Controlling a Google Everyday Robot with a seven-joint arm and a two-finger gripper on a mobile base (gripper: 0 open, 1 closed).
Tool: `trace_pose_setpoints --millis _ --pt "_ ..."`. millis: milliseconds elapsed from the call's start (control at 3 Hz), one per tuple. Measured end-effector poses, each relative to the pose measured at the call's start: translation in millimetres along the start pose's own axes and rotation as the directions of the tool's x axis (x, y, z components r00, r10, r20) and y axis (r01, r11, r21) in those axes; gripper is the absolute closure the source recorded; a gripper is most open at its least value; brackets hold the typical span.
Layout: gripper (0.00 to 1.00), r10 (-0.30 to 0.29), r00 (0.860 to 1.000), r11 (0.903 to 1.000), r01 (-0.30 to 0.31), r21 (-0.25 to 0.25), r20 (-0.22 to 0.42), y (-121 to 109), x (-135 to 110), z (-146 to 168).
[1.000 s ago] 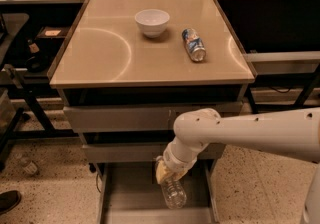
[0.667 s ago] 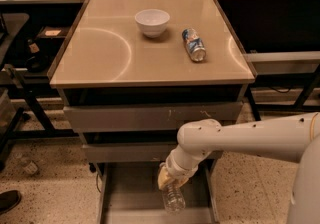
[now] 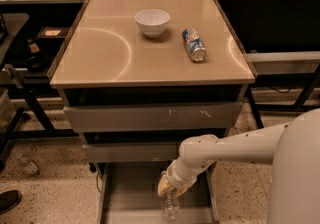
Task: Place water bottle into bottom drawer
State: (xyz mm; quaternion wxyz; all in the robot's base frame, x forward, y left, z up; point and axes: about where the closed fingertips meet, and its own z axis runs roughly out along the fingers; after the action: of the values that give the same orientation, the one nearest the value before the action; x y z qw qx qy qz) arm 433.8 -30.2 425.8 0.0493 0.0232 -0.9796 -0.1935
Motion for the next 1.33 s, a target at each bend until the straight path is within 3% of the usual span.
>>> trace_pose_setpoints --millis 333,667,1333 --pt "1.0 0.0 1.0 1.0 0.0 0.0 0.0 0 0 0" --pt "1.0 0.018 1.0 0.9996 -0.018 -0.022 -0.016 0 5 19" --pt "1.0 0.14 0.99 0.9849 -0.141 -0.101 -0.017 -12 11 92"
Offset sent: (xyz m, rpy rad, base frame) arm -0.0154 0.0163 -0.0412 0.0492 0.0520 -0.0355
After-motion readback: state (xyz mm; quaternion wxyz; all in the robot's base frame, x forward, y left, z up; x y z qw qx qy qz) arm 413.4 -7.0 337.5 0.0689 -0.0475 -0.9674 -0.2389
